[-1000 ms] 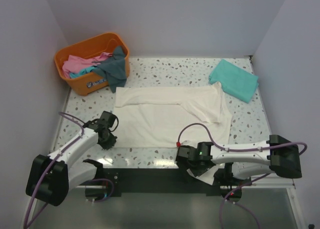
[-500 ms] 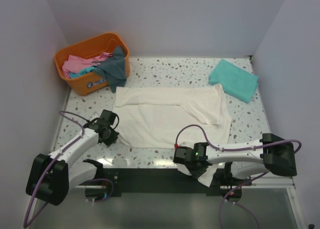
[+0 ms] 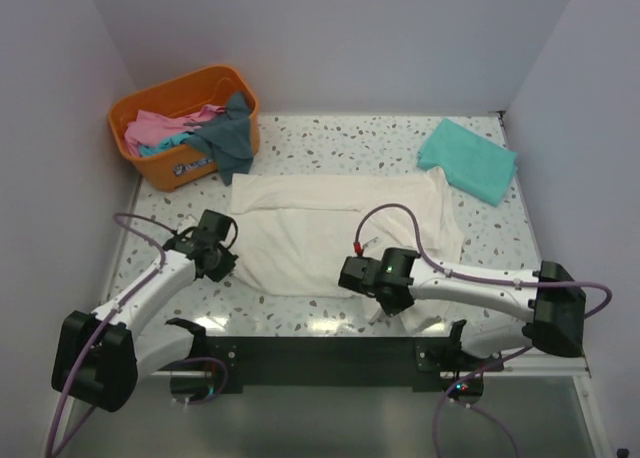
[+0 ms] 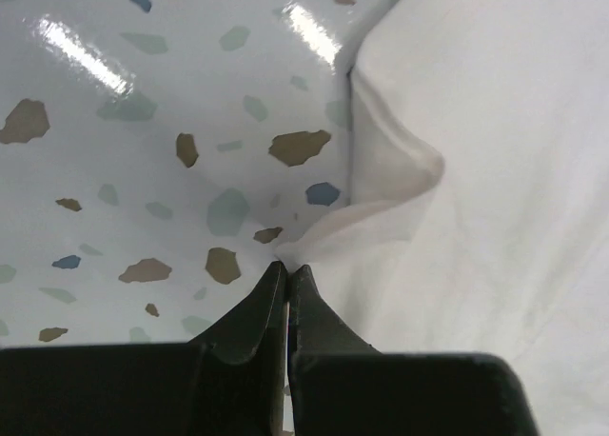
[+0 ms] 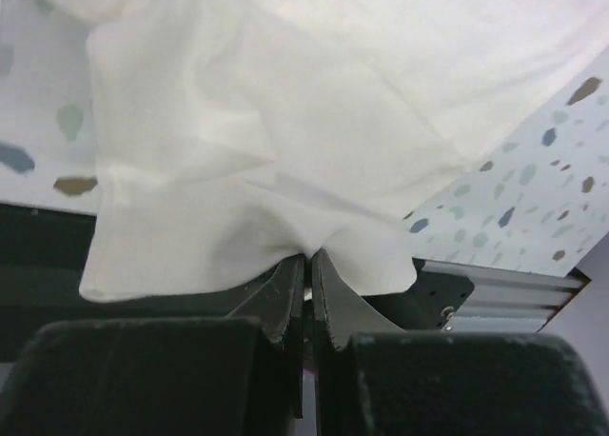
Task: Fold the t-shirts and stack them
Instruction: Fold the tshirt
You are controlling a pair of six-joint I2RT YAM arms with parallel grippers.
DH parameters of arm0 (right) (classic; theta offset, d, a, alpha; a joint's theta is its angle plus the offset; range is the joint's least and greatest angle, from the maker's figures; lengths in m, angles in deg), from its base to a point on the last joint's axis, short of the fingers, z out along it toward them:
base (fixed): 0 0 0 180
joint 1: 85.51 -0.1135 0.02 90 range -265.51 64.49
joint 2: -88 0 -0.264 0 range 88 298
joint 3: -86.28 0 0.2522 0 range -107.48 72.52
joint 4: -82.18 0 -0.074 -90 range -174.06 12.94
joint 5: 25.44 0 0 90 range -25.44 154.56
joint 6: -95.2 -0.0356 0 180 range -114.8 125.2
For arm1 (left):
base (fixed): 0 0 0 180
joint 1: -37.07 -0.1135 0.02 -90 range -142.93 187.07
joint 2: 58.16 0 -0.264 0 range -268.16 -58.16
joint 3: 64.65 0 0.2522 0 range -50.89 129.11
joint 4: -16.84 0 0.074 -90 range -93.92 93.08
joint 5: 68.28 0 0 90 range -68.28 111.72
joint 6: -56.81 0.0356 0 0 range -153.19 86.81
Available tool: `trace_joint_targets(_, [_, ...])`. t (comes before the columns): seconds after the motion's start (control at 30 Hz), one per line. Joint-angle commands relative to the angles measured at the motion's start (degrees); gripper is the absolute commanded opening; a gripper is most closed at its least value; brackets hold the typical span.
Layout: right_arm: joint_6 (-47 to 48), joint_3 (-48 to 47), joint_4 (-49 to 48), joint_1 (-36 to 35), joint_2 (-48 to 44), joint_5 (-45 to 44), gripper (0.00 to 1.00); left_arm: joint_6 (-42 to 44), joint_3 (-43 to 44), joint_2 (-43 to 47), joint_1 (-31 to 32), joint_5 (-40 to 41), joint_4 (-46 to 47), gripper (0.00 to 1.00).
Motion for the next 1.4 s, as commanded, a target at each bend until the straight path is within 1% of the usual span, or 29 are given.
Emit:
trace_joint_targets(0.0, [6.3,-5.5,1.9,7.4,-1.4,-7.6,0.0,0.2,4.9,-1.0,0.1,2.6,0.1,0.0])
trace_joint_targets(0.03, [7.9,-6.6,1.3,10.6,-1.3,-9.1,0.0,0.4,6.3,-1.6,-0.1,2.8,0.1,0.0])
trace_joint_targets(0.07, [9.3,-7.7,0.0,12.2,-0.6,-9.8,0.0,0.6,7.0,-2.6,-0.4,3.0,0.4,0.0])
trace_joint_targets(0.13, [14.6,-10.6,-3.0,16.1,0.2,-7.5,0.0,1.4,8.8,-4.1,-0.7,2.9,1.5,0.0])
trace_joint_targets(0.17, [15.6,-11.3,-5.7,17.0,1.2,-8.4,0.0,1.5,9.5,-5.9,-0.9,2.8,1.8,0.0])
trace_joint_targets(0.23, [16.3,-15.5,-5.4,20.1,3.3,-11.4,0.0,1.6,11.8,-7.8,-1.2,3.0,2.0,0.0])
trace_joint_targets(0.3, [18.6,-19.2,-6.6,21.5,6.3,-13.9,0.0,1.5,13.3,-10.3,-1.8,3.2,2.2,0.0])
trace_joint_targets(0.43, [23.5,-24.5,-11.6,27.3,10.4,-13.5,0.0,2.2,16.9,-14.3,-3.7,3.8,3.0,0.0])
trace_joint_targets(0.63, [28.4,-31.0,-14.8,34.6,17.2,-11.7,0.0,2.7,21.6,-18.9,-6.2,5.1,3.5,0.0])
trace_joint_targets(0.7, [30.2,-33.0,-16.1,36.2,19.2,-11.4,0.0,3.2,22.3,-19.8,-6.9,5.2,5.1,0.0])
trace_joint_targets(0.87, [32.6,-38.6,-18.1,39.8,25.8,-9.7,0.0,5.6,26.5,-26.2,-7.8,3.7,7.3,0.0])
trace_joint_targets(1.03, [35.0,-42.8,-19.5,41.8,30.7,-9.5,0.0,5.5,30.4,-32.4,-8.3,3.1,7.5,0.0])
trace_joint_targets(1.2, [35.7,-46.7,-18.8,44.5,35.3,-8.9,0.0,6.5,31.8,-34.3,-9.2,3.4,8.6,0.0])
trace_joint_targets(1.3, [36.3,-48.1,-19.0,45.0,37.5,-8.2,0.0,7.4,34.1,-37.2,-9.3,3.6,7.0,0.0])
trace_joint_targets(1.37, [36.3,-49.7,-19.1,45.2,39.2,-8.4,0.11,8.7,34.7,-37.8,-9.3,3.0,7.0,0.26])
